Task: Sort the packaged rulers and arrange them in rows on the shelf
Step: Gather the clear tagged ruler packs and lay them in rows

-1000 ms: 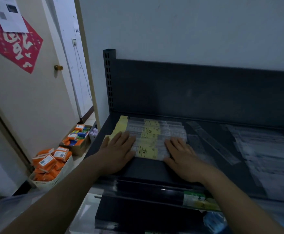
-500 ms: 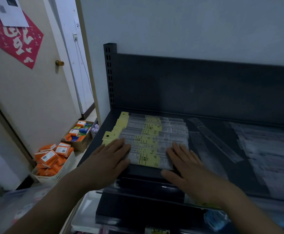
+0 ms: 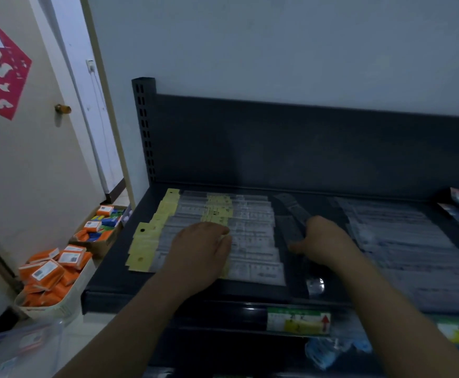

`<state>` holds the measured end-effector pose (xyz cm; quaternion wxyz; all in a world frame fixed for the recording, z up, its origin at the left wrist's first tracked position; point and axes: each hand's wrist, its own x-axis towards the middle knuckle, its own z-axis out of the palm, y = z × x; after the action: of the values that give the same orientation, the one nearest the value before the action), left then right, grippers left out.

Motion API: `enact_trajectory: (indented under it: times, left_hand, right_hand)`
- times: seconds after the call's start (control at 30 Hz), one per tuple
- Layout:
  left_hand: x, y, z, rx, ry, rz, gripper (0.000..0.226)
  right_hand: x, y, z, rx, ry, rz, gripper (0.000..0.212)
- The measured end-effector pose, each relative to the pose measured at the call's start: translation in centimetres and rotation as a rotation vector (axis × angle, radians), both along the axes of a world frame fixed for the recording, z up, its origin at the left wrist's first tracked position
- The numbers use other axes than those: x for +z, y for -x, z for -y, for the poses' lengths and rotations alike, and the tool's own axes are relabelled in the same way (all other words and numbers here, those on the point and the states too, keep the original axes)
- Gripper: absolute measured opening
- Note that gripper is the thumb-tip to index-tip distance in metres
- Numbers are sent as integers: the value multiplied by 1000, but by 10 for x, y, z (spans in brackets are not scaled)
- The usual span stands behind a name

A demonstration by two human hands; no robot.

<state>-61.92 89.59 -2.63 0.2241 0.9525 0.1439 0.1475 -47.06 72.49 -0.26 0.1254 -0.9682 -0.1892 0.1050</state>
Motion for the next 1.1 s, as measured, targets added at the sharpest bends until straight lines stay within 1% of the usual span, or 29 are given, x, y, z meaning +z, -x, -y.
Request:
enact_trajectory:
  times: [0.07,0.17,0.23,0.3,0.33,0.4,0.43,0.47,0.5,0.53,0.6,0.63,0.67,0.7,0.73,0.77,0.83,0.9,0.97,1.03,1.1]
  left_hand:
    - [-3,-9,7,-24,6,-18,39]
    - [-3,-16,14,-44,0,-14,39]
    - [-3,-19,17,-53,35,16,38]
    - [-1,-23,20,-63,122,67,38]
    - [1,-25,21,-59,182,97,40]
    - [9,-32,23,-43,274,170,55]
    - [14,-37,23,-53,268,198,63]
    - [20,-42,21,-77,229,214,69]
    - [26,-47,19,-113,179,215,70]
    - [33,-52,16,-152,127,192,64]
    - [44,-56,12,-200,26,118,34]
    - [47,-55,9,-188,3,92,21]
    - [48,-54,3,-148,5,84,15]
    - [47,-50,-2,-93,32,101,11]
    - [47,-45,-8,-34,73,137,9]
    - [46,-40,-15,28,138,199,7]
    - [43,-33,-23,162,338,300,10]
    - [40,-30,-22,246,601,352,8]
    - [36,-30,-17,265,852,351,4]
    - [30,-33,-15,252,1056,332,18]
    - [23,-41,-13,266,1246,347,22]
  right_hand:
    - [2,-4,0,-13,29,-32,33]
    - [5,-14,4,-44,27,-153,43]
    - [2,-17,10,-32,-83,-223,31]
    - [-1,-18,17,-12,-249,-223,20]
    - [0,-17,21,0,-348,-208,22]
    - [7,-12,27,69,-552,-229,22]
    - [13,-9,28,140,-621,-244,21]
    - [19,-6,28,221,-635,-251,19]
    - [25,-5,27,295,-606,-243,19]
    - [29,-6,25,350,-569,-223,19]
    - [33,-11,22,362,-534,-138,19]
    - [33,-16,22,326,-548,-59,15]
    - [31,-24,23,266,-563,29,14]
    - [28,-32,26,189,-552,117,17]
    - [23,-42,30,118,-499,187,21]
    - [18,-50,33,62,-405,220,24]
    - [2,-62,36,10,-178,161,28]
    - [-10,-66,32,4,-44,65,34]
    - [-11,-69,27,-14,-14,-8,28]
    - [-7,-70,24,-35,3,-103,25]
    - [-4,-68,21,-45,4,-167,23]
